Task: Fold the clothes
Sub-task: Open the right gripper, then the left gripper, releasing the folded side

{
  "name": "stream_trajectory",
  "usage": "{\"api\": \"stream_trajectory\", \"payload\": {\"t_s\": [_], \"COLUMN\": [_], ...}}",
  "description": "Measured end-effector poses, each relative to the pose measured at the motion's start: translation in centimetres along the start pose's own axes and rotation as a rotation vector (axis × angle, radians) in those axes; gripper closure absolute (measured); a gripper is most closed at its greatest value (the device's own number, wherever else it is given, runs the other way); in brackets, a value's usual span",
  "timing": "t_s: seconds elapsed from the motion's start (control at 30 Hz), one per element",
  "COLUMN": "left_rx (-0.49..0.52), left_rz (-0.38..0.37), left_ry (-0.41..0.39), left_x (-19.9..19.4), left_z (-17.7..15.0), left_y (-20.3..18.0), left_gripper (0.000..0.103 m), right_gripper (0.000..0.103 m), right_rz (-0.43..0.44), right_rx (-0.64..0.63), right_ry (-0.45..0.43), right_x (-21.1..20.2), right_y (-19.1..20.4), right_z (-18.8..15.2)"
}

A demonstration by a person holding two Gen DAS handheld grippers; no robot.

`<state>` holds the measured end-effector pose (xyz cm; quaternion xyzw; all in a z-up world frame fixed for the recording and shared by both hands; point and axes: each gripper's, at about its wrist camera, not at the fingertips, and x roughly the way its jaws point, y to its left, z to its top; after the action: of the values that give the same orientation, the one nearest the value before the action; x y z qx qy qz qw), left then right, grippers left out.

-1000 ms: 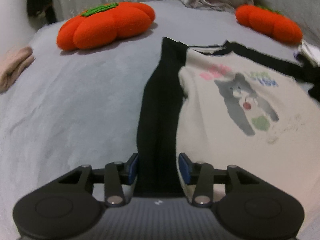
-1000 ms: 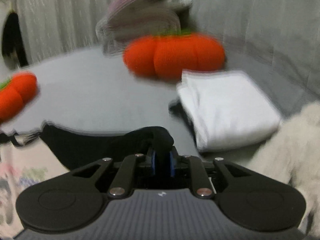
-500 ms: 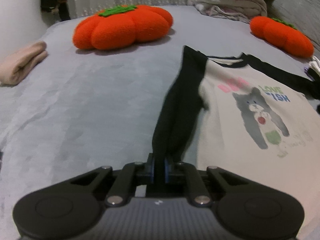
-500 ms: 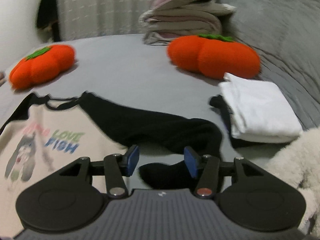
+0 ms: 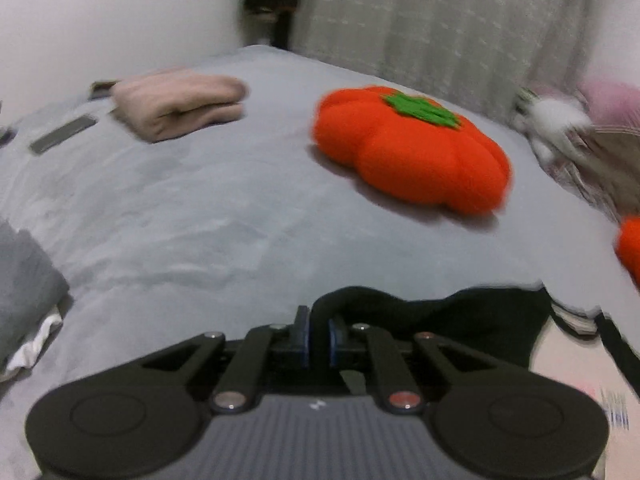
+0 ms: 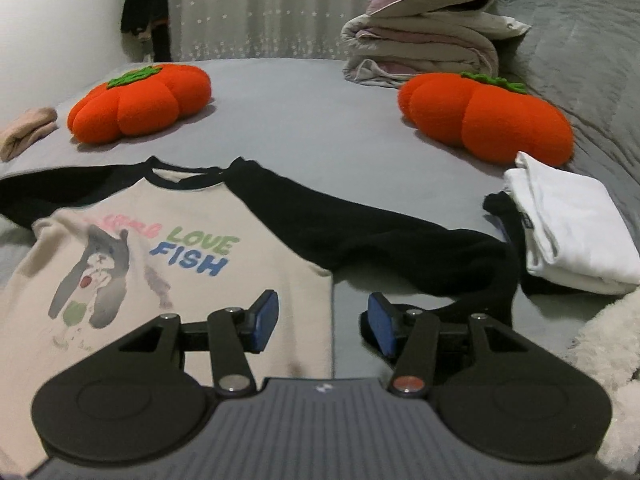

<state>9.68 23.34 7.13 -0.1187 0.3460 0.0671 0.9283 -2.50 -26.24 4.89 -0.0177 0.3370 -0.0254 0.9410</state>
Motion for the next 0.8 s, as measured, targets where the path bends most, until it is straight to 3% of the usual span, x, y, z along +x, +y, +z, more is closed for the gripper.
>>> {"api": "stream_trajectory", "payload": {"t_s": [0.27,0.33,0.4,0.47,0.53,0.63,0.7,0.8], "left_rx": [-0.076,-0.084,-0.075,-0.057,0.022,0.240,0.386,0.469], "left_rz": [0.004,0.034,0.113,0.117,0.032,-0.061,-0.058,-0.098], "left_ry": [0.004,-0.031,-0.086,-0.104,-0.075,-0.032,-0.003,0.063], "left_x": [1.2,0.7,0.1,-0.3,-0.8,-1.8,-2.3,-2.5], "left_z": [0.5,0.7,0.8,0.7,0.2,-2.2,-4.3,-6.3], "left_y": [1.5,2.1,2.6,2.9,2.0,-1.0,-2.9,-4.1], "left_gripper": [0.088,0.089,0.089,0.089,0.086,0.068,0.061,0.055], "right_gripper": [0.049,0.049,0.049,0.049,0.049,0.049,0.049,0.049], "right_rz": [0.003,0.007,0.011,0.016,0.021,0.028,0.033,0.039], "right_rx": [-0.019,-0.015,-0.017,-0.020,-0.022,-0.031,-0.037,-0.048], "right_ry": [0.012,0.013,0.013,0.010,0.010,0.010,0.009,0.009], "right_x": [0.5,0.5,0.4,0.3,0.2,0.0,-0.1,-0.2], "right_y": [0.6,0.6,0.8,0.9,1.1,1.4,1.6,1.9], "right_z": [-0.3,-0.3,-0.4,-0.4,-0.5,-0.5,-0.5,-0.6]}}
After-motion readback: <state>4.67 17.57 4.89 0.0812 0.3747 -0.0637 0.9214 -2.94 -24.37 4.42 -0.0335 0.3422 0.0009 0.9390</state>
